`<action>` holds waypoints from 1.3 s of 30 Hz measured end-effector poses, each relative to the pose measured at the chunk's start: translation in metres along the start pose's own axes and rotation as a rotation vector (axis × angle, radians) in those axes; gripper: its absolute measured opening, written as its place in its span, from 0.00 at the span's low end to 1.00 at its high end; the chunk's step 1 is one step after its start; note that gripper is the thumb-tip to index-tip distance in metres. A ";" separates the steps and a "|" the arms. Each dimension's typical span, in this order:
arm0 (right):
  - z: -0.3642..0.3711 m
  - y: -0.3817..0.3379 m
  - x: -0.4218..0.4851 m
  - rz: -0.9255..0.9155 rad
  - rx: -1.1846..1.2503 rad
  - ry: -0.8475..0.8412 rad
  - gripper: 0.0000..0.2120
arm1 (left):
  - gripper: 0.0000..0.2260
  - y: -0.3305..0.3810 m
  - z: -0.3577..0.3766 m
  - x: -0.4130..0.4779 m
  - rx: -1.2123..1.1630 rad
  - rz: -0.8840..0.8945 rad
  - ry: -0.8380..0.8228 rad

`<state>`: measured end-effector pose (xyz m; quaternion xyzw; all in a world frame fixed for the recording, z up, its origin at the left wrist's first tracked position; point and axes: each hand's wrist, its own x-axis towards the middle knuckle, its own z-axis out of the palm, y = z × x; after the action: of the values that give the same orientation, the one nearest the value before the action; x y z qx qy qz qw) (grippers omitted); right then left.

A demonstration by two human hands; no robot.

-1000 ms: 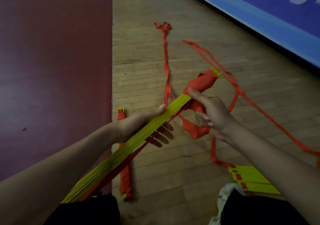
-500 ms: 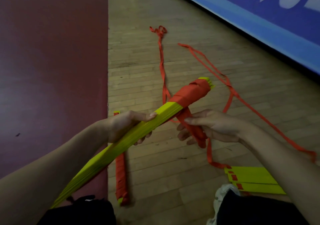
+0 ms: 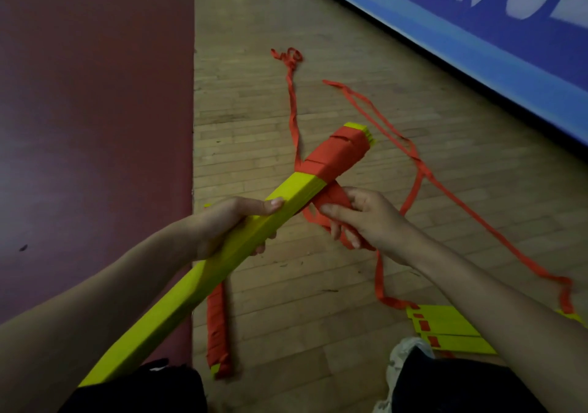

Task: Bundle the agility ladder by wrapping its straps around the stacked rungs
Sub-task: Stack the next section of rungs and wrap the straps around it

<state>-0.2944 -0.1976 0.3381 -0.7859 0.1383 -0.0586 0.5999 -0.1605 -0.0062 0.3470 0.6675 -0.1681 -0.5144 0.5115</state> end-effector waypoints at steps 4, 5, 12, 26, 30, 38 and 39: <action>0.002 -0.002 0.002 -0.035 -0.001 0.035 0.11 | 0.22 0.001 0.010 0.003 0.074 0.088 0.138; 0.003 -0.003 0.001 -0.031 0.007 0.033 0.12 | 0.23 0.001 0.012 0.005 0.082 0.095 0.171; 0.012 -0.013 0.000 0.084 -0.012 0.160 0.22 | 0.15 -0.003 0.026 0.007 0.438 0.266 0.396; 0.026 -0.011 0.007 0.213 0.342 0.188 0.16 | 0.14 -0.005 0.028 0.004 0.777 0.297 0.287; 0.031 -0.017 0.003 0.159 0.333 0.082 0.17 | 0.18 0.004 0.027 -0.002 0.317 0.271 -0.005; 0.001 -0.005 0.001 0.255 0.137 -0.333 0.17 | 0.09 0.011 0.014 -0.010 0.282 0.250 -0.027; 0.000 0.000 0.001 0.294 0.169 -0.367 0.16 | 0.10 0.011 0.014 -0.010 0.289 0.238 -0.036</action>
<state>-0.2934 -0.1973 0.3382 -0.7018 0.1346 0.1617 0.6806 -0.1731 -0.0107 0.3621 0.7001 -0.3271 -0.4327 0.4644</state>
